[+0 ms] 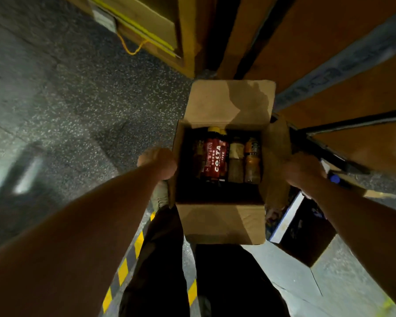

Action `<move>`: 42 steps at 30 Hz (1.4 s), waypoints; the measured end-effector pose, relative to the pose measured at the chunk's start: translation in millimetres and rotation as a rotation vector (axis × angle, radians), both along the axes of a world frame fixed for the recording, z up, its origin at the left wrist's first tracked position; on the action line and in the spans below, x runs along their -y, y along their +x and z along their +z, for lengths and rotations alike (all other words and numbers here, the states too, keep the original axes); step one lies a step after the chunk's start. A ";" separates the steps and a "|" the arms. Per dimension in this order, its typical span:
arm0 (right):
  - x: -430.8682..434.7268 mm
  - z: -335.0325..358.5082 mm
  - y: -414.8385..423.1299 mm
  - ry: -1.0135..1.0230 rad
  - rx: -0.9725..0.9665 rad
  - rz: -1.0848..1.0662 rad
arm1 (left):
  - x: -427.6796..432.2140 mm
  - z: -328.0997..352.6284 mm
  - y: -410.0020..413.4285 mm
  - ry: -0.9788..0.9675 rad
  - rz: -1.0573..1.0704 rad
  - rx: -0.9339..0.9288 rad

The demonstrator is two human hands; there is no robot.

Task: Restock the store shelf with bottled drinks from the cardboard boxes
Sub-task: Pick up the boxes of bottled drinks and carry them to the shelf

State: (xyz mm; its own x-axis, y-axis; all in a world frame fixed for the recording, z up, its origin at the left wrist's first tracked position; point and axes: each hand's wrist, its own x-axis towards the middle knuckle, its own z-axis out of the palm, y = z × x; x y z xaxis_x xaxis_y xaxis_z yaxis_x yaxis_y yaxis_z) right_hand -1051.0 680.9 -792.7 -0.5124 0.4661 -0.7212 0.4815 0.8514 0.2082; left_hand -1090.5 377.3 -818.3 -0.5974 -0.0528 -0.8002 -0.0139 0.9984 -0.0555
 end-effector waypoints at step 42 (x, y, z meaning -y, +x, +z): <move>731.1 252.0 -233.7 -0.197 -0.100 1.302 | 598.0 305.7 88.8 -0.092 1.005 -0.078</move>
State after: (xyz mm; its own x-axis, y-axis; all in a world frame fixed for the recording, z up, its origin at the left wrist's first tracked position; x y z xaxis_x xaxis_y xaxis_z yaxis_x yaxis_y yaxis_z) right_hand -1284.8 -50.2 -540.7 -0.5576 -0.5125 -0.6530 -0.7010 0.7120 0.0398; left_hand -1001.6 -220.7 -512.6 -0.2927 -0.6198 -0.7282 -0.8525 0.5141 -0.0949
